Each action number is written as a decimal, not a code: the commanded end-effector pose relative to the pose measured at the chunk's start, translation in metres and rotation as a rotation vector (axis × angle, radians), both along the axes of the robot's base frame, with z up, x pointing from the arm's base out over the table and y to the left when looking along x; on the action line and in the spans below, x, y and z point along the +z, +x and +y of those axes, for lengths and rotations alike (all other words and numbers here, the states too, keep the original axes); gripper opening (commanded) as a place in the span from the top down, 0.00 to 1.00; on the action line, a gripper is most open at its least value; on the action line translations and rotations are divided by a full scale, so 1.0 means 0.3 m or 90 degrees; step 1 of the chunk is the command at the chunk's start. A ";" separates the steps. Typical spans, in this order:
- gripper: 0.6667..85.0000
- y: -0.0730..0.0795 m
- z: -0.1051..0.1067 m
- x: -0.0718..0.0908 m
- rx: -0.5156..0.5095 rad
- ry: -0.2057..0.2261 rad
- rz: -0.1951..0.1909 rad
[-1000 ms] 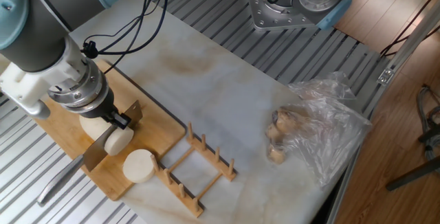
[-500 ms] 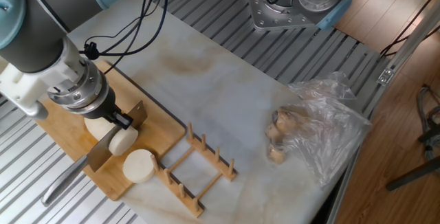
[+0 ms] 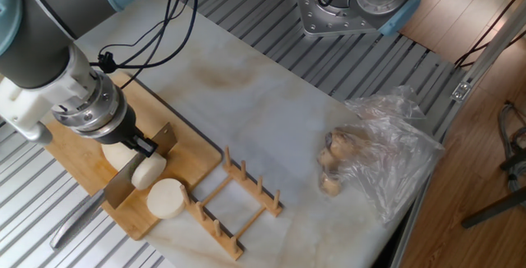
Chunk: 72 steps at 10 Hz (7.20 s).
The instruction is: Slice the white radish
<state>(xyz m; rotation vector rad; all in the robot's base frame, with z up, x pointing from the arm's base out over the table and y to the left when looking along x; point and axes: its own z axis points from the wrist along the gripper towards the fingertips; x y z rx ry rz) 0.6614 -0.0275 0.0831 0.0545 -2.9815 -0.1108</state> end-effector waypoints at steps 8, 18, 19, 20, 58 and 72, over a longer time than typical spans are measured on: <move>0.99 0.018 0.001 0.019 -0.012 -0.013 -0.013; 0.99 0.007 0.040 -0.027 -0.024 -0.047 -0.018; 0.99 0.002 0.028 -0.031 -0.020 -0.048 -0.017; 0.99 0.000 0.021 -0.026 -0.018 -0.049 -0.014; 0.99 -0.060 0.037 0.087 0.006 -0.051 0.094; 0.99 -0.041 0.054 0.177 0.000 -0.046 0.096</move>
